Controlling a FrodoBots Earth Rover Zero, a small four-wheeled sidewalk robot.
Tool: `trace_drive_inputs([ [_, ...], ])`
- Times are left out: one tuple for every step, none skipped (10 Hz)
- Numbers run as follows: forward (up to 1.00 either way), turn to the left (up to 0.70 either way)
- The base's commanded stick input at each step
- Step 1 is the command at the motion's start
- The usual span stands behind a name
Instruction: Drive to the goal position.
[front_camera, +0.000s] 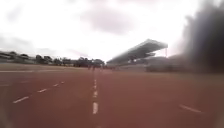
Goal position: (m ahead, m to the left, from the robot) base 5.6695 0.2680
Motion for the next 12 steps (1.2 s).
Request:
trace_drive_inputs([
  [1.00, -0.01],
  [1.00, -0.01],
  [1.00, -0.01],
  [1.00, -0.01],
  [1.00, -0.01],
  [1.00, -0.01],
  [1.00, -0.01],
  [1.00, -0.01],
  [1.00, -0.01],
  [1.00, -0.01],
  [1.00, -0.01],
  [1.00, -0.01],
])
